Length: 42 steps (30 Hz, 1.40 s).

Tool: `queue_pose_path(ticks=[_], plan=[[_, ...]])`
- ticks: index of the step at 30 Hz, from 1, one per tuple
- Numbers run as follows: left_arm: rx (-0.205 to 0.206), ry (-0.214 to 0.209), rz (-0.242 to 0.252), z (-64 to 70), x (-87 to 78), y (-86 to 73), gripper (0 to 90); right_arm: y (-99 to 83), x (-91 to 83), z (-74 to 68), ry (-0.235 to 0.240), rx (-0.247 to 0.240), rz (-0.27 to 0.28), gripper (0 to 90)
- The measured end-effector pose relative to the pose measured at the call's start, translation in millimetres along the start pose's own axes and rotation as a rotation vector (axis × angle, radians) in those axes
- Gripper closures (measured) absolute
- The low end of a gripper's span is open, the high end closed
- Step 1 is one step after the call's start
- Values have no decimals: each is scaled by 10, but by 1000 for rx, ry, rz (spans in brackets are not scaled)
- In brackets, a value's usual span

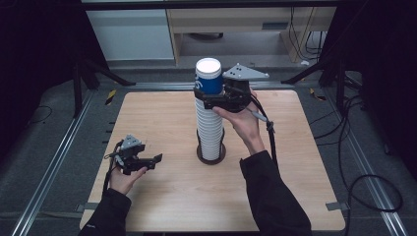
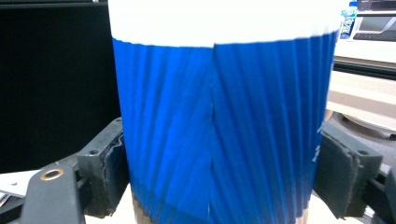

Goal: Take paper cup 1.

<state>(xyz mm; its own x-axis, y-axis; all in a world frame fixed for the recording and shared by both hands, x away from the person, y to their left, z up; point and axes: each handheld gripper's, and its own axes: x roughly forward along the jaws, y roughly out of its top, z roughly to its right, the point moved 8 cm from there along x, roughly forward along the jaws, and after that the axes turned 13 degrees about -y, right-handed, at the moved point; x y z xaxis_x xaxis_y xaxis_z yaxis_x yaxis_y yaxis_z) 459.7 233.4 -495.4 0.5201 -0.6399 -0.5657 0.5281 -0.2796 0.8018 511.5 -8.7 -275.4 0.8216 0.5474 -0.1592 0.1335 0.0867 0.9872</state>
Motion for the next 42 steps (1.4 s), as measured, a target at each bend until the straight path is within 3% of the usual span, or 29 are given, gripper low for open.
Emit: queue_pose_path(ticks=[14,29,42], plan=[[-3,3,-5,-5,-1,-4,159,126,-40,-1,5,-9,24,191],[-9,2,-4,-6,-11,-1,160,469,-90,-3,-20,-65,49,206],[-9,3,-2,-3,-14,1,158,720,-235,41,-18,-38,113,205]])
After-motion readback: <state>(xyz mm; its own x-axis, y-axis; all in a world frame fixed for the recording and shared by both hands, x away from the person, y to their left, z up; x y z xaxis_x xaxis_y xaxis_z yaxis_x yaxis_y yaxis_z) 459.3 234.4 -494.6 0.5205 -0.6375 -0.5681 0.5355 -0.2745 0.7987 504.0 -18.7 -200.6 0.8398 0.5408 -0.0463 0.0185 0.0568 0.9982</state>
